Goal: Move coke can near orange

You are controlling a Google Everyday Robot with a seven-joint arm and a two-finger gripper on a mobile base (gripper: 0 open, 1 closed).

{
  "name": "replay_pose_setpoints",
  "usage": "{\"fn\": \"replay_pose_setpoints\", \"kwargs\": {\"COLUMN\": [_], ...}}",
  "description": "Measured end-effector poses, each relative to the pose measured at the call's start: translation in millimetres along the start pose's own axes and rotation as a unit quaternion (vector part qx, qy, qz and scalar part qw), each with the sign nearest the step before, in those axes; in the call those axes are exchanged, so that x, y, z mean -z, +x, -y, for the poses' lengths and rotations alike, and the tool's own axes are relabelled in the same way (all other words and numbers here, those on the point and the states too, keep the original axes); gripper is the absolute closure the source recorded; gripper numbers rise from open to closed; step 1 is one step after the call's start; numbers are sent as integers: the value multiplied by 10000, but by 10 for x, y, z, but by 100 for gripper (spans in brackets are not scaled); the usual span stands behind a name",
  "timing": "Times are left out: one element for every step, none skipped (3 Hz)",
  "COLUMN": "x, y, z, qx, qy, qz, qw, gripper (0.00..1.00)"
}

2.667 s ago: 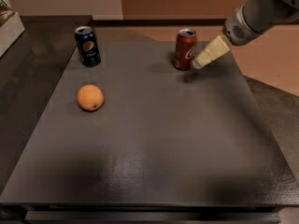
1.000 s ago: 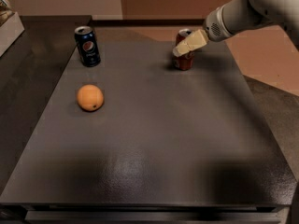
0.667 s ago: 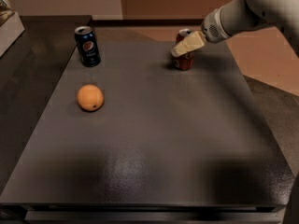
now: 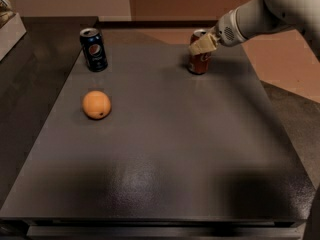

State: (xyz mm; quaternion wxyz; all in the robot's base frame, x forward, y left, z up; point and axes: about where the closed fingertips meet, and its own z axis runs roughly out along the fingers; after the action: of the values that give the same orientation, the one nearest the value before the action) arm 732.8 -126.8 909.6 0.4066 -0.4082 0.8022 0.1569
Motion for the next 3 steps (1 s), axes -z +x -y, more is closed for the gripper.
{"fn": "replay_pose_setpoints", "kwargs": {"x": [102, 200, 241], "y": [-118, -233, -276], "z": [-230, -469, -557], "qx": [223, 448, 531], "qy": [-326, -636, -749], "qz": [124, 237, 282], "qw": [9991, 9967, 9954], "gripper": [100, 100, 100]}}
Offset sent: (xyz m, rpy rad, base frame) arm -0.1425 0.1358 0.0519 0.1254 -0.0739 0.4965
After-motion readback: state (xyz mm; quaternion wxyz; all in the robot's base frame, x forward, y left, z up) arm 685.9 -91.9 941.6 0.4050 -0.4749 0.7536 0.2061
